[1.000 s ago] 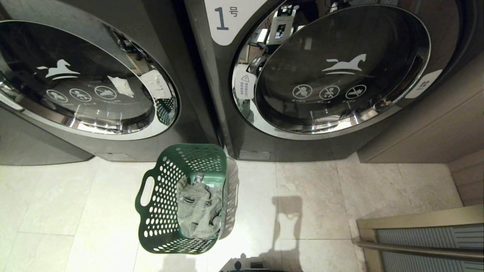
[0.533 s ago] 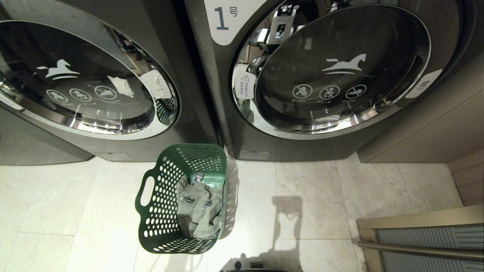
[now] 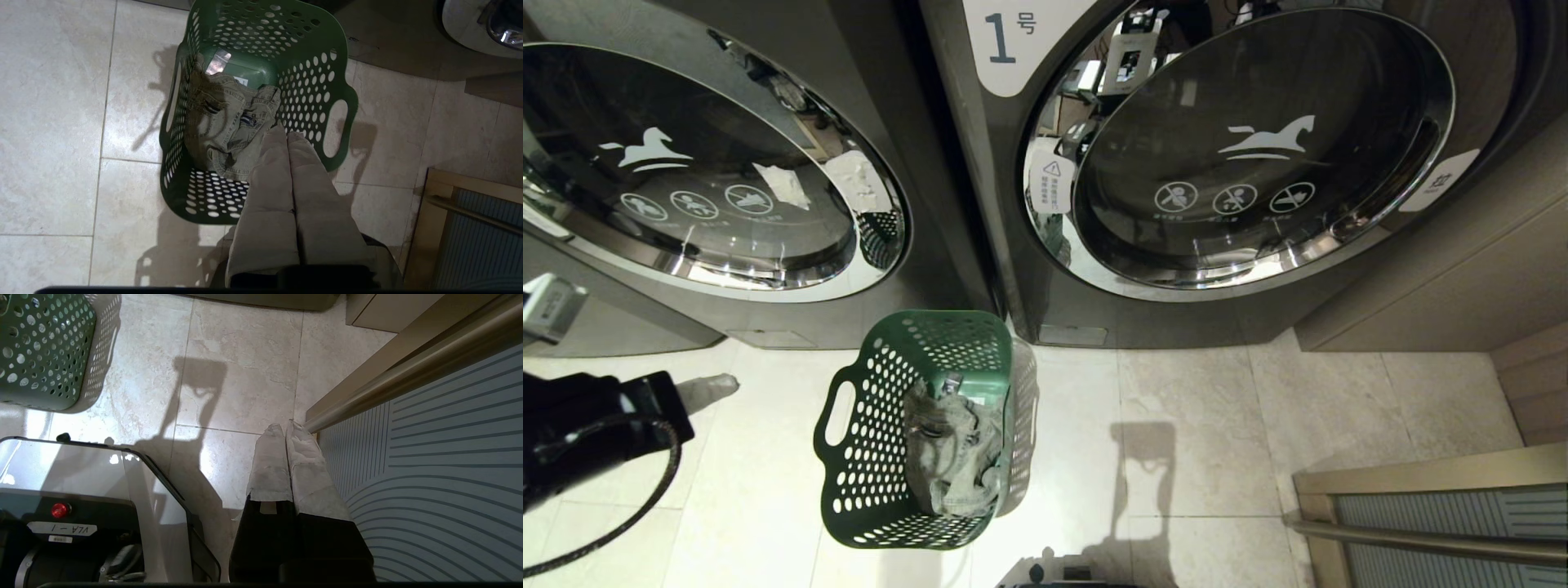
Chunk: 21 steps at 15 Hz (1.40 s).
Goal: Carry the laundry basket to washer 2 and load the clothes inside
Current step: Open the lid of the washing machine
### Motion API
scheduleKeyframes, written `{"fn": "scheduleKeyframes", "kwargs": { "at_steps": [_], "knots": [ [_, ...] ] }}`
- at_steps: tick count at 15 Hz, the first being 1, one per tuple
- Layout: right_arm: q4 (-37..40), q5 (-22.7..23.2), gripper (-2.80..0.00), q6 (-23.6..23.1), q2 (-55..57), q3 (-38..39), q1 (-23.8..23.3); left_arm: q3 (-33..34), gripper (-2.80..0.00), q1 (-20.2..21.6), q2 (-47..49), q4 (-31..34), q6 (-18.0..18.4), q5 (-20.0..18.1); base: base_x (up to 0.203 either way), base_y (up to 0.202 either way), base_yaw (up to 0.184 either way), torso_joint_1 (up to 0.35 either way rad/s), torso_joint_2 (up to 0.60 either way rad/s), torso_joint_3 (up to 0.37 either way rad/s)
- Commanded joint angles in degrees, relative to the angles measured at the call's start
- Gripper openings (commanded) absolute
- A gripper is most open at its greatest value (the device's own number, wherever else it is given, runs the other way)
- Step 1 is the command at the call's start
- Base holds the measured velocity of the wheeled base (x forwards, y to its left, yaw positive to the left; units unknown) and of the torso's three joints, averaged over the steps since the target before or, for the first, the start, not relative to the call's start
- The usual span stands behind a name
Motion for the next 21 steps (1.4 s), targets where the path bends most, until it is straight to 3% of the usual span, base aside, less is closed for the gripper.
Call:
{"fn": "scheduleKeyframes", "kwargs": {
  "at_steps": [1,3,5,7,10,12,16,21],
  "knots": [
    [0.05,0.02,-2.8,-0.05,0.09,-0.01,0.0,0.82,-2.8,4.74,12.8,-10.37,-0.28,-4.46,0.0,0.0,0.0,0.0,0.0,0.0],
    [0.05,0.02,-2.8,-0.05,0.09,-0.01,0.0,0.78,-2.8,8.34,17.95,-21.2,-0.39,-9.0,0.0,0.0,0.0,0.0,0.0,0.0],
    [0.05,0.02,-2.8,-0.05,0.09,-0.01,0.0,0.0,-2.8,8.94,20.87,-31.11,-0.41,-13.78,0.0,0.0,0.0,0.0,0.0,0.0],
    [0.05,0.02,-2.8,-0.05,0.09,-0.01,0.0,-0.71,-2.8,8.94,23.31,-38.55,0.4,-15.33,0.0,0.0,0.0,0.0,0.0,0.0],
    [0.05,0.02,-2.8,-0.05,0.09,-0.01,0.0,1.91,-2.8,8.74,23.58,-41.14,4.43,-15.51,0.0,0.0,0.0,0.0,0.0,0.0],
    [0.05,0.02,-2.8,-0.05,0.09,-0.01,0.0,1.86,-2.8,9.16,28.4,-47.79,5.15,-17.36,0.0,0.0,0.0,0.0,0.0,0.0],
    [0.05,0.02,-2.8,-0.05,0.09,-0.01,0.0,-5.23,-2.8,9.62,37.49,-56.84,5.42,-21.06,0.0,0.0,0.0,0.0,0.0,0.0],
    [0.05,0.02,-2.8,-0.05,0.09,-0.01,0.0,-15.14,-2.8,9.74,41.02,-57.95,4.81,-28.32,0.0,0.0,0.0,0.0,0.0,0.0]
  ]
}}
